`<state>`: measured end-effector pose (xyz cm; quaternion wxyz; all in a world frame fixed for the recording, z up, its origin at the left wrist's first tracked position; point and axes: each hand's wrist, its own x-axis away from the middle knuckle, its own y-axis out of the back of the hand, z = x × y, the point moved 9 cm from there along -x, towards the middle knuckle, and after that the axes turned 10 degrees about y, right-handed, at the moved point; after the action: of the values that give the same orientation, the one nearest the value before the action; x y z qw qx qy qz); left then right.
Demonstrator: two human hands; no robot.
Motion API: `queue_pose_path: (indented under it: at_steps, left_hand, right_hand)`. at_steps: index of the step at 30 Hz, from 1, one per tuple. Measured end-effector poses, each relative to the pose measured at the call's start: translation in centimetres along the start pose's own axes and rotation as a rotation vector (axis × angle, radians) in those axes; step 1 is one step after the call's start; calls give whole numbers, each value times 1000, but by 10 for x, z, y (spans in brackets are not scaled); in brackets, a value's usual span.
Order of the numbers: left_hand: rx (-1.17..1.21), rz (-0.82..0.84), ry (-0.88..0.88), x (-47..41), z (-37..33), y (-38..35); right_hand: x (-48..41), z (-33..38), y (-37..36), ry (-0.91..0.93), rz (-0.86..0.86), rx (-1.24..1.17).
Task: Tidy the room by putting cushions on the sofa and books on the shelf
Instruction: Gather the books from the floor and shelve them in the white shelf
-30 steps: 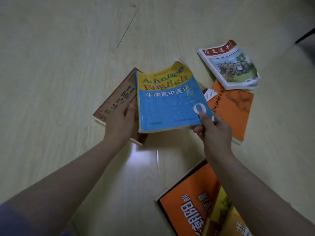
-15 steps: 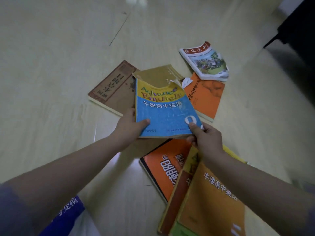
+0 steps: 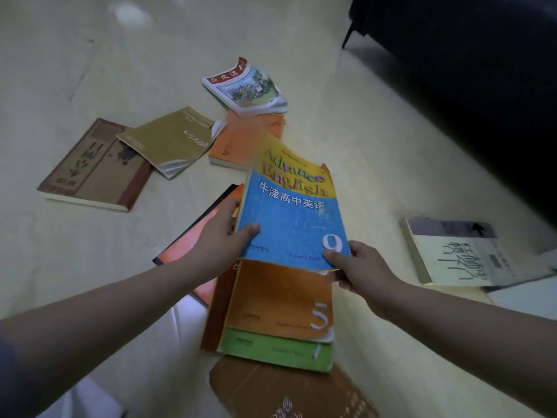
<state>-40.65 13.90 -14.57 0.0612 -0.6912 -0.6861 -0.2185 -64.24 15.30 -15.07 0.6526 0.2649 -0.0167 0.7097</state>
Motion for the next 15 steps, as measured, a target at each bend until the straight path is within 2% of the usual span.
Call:
queue_pose_path:
  at_steps: [9,15]
  left_hand:
    - [-89,11,99,42,50,-41]
    - [-473,-104,141,36,72,-25]
  right_hand:
    - [40,-59,15,-67,110,97]
    - [35,-80,-5,-56,293,358]
